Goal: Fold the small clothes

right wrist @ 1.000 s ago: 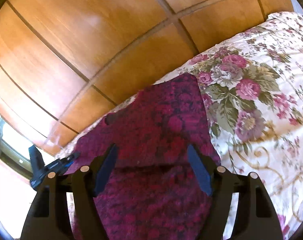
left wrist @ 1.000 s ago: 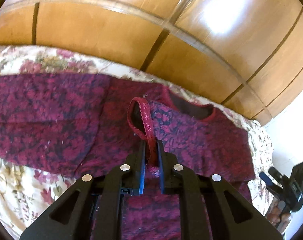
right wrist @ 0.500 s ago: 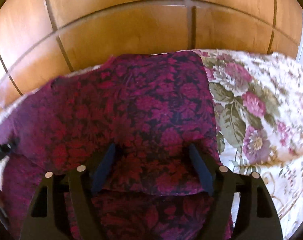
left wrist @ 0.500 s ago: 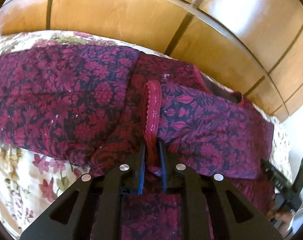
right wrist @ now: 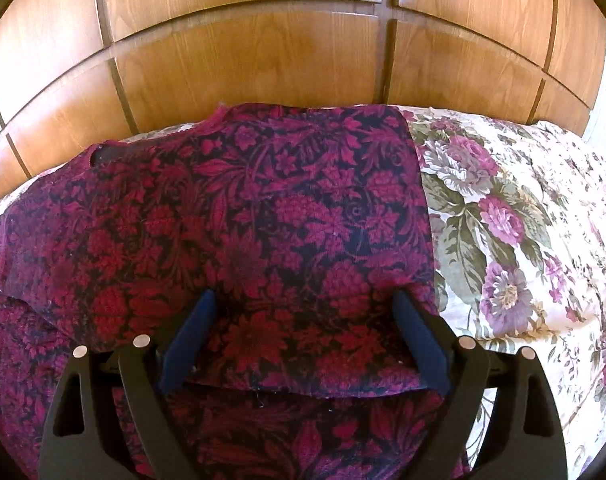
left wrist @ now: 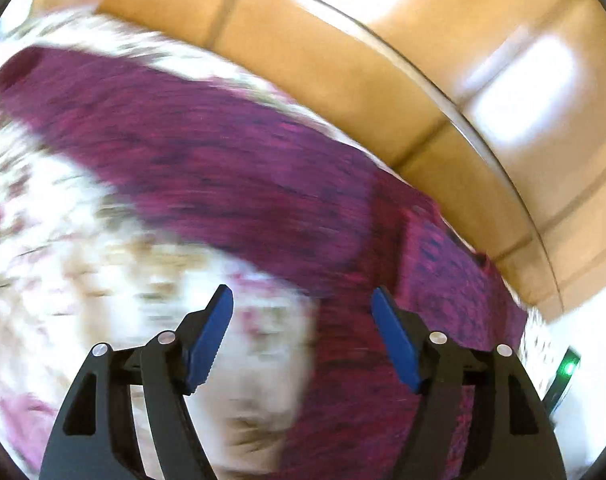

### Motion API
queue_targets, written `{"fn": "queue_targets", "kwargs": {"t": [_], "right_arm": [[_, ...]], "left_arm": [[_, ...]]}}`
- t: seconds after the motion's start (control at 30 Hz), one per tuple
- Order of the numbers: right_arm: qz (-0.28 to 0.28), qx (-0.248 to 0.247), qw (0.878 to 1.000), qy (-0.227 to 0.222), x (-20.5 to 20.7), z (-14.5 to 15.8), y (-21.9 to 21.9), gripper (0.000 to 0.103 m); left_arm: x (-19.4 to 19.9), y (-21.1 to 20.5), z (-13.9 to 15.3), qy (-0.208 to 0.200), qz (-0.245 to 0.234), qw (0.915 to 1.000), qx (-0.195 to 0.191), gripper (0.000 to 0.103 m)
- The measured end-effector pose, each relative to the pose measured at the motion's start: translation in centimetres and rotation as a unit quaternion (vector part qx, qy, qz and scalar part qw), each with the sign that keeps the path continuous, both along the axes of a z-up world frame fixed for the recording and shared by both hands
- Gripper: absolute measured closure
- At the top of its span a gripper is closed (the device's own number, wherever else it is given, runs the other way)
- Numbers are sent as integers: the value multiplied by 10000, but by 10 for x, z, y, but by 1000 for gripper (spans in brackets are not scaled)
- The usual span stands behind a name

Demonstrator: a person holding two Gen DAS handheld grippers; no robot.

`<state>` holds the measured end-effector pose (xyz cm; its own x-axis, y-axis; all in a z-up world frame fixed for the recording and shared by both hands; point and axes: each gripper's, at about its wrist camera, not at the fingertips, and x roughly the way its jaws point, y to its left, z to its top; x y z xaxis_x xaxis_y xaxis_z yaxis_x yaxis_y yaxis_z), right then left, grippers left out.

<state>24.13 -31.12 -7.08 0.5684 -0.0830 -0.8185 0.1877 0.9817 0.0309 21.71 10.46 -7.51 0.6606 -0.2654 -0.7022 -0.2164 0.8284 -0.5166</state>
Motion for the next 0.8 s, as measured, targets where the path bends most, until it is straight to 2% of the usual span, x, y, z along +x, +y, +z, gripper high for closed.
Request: {"fn": "queue_targets", "kwargs": {"t": [0.1, 0.17, 0.23, 0.3, 0.4, 0.53, 0.57, 0.6, 0.63, 0.7, 0.8], "right_arm": [[-10, -43, 10000, 8, 0, 1, 2, 13], [-59, -197, 9998, 54, 0, 3, 5, 8], [-153, -439, 9988, 149, 0, 7, 10, 2], [-247, -605, 9977, 195, -3, 17, 16, 3], [-247, -516, 9983, -54, -20, 34, 28, 3], [229, -390, 9989, -117, -44, 40, 59, 3], [347, -397, 9986, -91, -49, 38, 68, 3], [466, -406, 9981, -55, -53, 35, 77, 3], [553, -441, 9975, -16, -55, 30, 85, 3], [698, -528, 9961, 115, -57, 20, 97, 3], [737, -635, 9951, 156, -57, 11, 105, 3]], "left_arm": [[-17, 53, -1, 14, 577, 9983, -110, 32], [-25, 82, -3, 52, 793, 9959, -429, 32], [-36, 117, -3, 81, 1188, 9907, -663, 32], [-44, 148, -2, 74, 1557, 9850, -737, 32], [-51, 184, -2, 184, 1973, 9766, -835, 32], [-47, 223, -10, 213, 2304, 9654, -1203, 34], [-42, 228, -11, 183, 2339, 9632, -1308, 37], [-38, 236, -11, 164, 2376, 9616, -1364, 45], [-34, 239, -11, 167, 2395, 9610, -1373, 50], [-24, 247, -11, 153, 2442, 9602, -1344, 54], [-8, 258, -13, 203, 2526, 9580, -1342, 54]]}}
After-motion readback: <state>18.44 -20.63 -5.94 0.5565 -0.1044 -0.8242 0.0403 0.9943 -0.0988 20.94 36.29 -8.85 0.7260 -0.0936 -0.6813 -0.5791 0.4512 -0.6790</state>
